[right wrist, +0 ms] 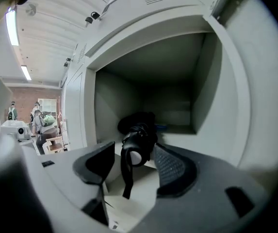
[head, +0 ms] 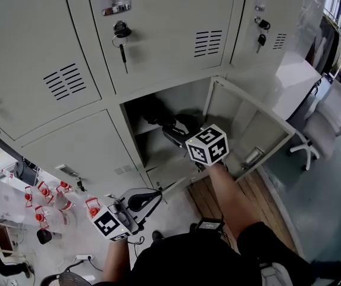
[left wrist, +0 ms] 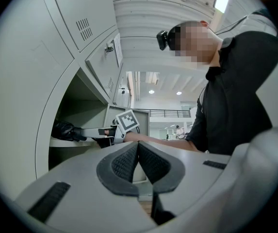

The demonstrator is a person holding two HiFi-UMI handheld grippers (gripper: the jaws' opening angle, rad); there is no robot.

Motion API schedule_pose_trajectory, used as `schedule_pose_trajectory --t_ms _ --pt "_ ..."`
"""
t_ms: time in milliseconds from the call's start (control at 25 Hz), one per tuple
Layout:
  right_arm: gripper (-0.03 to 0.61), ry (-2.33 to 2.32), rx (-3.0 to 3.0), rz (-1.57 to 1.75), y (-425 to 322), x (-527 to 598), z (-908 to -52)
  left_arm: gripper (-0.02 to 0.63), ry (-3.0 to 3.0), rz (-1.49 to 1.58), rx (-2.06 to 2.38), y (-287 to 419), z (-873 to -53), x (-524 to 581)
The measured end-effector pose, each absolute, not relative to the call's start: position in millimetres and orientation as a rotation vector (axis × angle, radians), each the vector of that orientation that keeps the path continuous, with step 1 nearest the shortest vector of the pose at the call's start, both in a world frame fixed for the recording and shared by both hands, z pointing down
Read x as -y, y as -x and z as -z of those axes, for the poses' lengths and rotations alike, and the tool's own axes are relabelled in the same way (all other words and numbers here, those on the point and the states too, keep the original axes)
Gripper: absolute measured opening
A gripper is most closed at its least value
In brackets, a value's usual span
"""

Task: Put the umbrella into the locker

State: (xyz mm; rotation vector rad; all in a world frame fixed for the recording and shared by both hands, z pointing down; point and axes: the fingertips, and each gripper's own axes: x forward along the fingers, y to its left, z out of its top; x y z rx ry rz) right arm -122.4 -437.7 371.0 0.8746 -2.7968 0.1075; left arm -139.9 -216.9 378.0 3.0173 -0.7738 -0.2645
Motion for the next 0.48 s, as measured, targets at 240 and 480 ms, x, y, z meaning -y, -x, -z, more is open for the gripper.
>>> schedule_pose_trajectory --t_ms 240,480 --pt "0.225 -0.897 2.784 -0.112 121 439 -380 0.015 -3.016 0.261 0.765 136 -379 220" --pt "0.179 -0.933 2.816 -0.116 120 440 -379 0.015 -3.001 0.255 0.782 141 -382 219"
